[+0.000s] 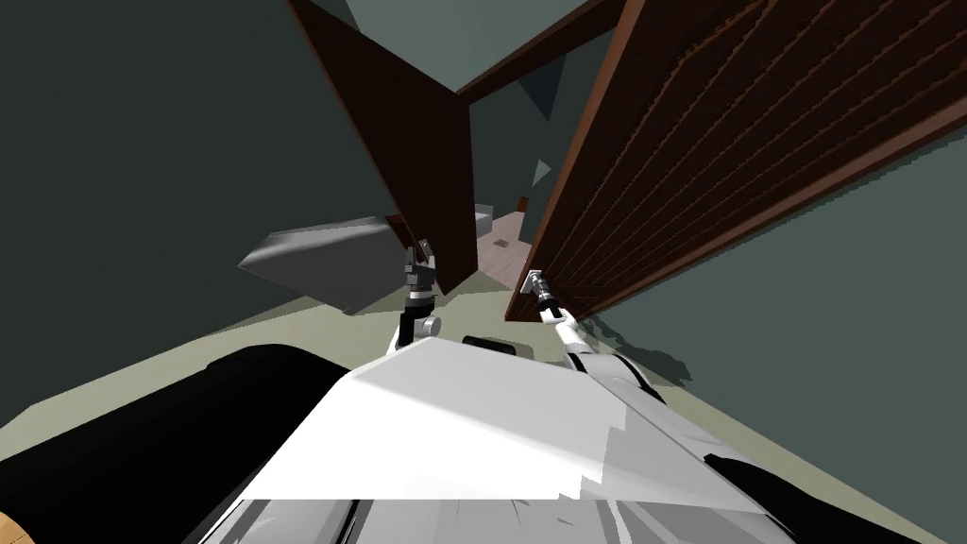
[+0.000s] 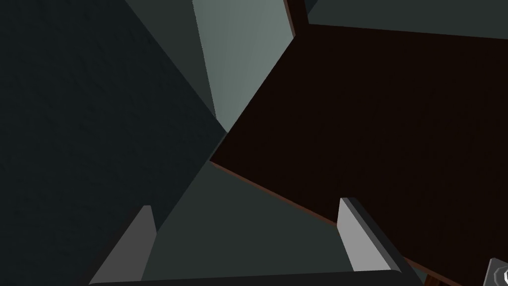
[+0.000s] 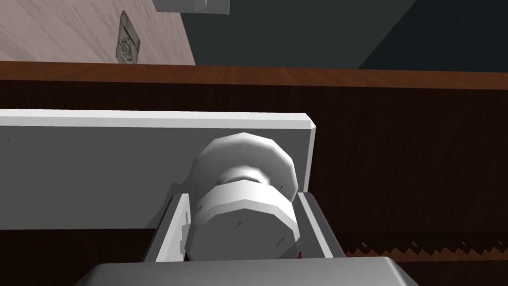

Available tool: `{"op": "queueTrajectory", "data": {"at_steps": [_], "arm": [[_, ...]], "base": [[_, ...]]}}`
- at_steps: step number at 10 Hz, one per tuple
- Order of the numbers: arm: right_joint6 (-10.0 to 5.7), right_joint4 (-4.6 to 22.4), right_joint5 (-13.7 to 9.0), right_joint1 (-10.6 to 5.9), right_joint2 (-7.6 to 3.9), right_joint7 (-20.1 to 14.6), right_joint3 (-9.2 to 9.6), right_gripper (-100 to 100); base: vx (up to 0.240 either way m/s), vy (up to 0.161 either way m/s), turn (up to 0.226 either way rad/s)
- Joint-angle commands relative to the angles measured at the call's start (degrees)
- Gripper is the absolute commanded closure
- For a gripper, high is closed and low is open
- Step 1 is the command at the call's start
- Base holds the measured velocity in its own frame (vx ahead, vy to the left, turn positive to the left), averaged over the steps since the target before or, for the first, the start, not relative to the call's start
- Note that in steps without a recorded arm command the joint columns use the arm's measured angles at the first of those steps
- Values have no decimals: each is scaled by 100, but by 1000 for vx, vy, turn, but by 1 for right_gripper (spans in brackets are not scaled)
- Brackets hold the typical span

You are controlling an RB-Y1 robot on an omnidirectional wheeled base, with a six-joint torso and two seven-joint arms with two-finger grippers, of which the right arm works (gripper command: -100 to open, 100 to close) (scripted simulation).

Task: Pull the door open

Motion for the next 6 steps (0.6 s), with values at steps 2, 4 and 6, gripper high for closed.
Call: {"op": "queueTrajectory", "data": {"at_steps": [2, 4, 6], "arm": [[-95, -4, 79, 0, -15, -159, 179, 100], [-142, -38, 135, 4, -48, -284, 309, 100], [-201, -81, 203, 10, -88, -439, 469, 100]], "base": [[-156, -126, 55], [-172, -137, 71], [-178, -132, 60]]}}
